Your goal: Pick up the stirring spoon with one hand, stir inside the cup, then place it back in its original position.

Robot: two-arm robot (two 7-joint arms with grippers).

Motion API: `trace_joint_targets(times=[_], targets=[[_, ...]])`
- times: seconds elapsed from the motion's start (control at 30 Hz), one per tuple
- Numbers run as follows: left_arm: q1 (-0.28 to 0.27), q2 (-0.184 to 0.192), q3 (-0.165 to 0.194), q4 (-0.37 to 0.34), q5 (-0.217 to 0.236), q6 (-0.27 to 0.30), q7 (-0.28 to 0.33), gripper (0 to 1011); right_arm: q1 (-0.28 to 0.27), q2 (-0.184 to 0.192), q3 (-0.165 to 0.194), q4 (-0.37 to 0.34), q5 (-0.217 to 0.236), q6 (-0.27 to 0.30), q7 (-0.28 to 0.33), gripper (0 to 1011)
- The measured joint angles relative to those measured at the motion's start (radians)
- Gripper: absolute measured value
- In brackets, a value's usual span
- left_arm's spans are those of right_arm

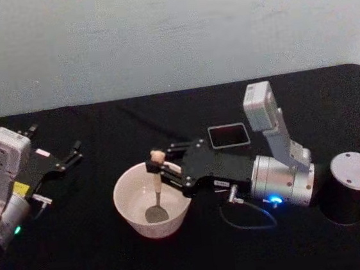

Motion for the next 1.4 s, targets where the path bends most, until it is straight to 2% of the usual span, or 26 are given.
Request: trace_joint_targets(times=[0.4, 0.67, 1.07, 1.23, 1.4], targets=[[0.000, 0.000, 0.000, 0.000, 0.000, 0.000, 0.000, 1001, 0.010, -0.028, -0.028, 0.012, -0.038, -0.004, 0.006, 215], [0.000, 0.000, 0.000, 0.000, 0.000, 0.000, 0.000, 1001, 0.037, -0.073, -0.033, 0.058, -0.060, -0.002, -0.018, 215], [0.000, 0.000, 0.000, 0.000, 0.000, 0.000, 0.000, 1001, 0.088, -0.133, -0.003, 0.157, -0.090, -0.017, -0.064, 215], [0.000, 0.000, 0.000, 0.000, 0.000, 0.000, 0.000, 1001, 0.096, -0.140, 0.015, 0.177, -0.096, -0.019, -0.075, 215], [0.000, 0.000, 0.000, 0.000, 0.000, 0.000, 0.000, 1001, 0.088, -0.124, 0.036, 0.171, -0.098, -0.017, -0.078, 215]])
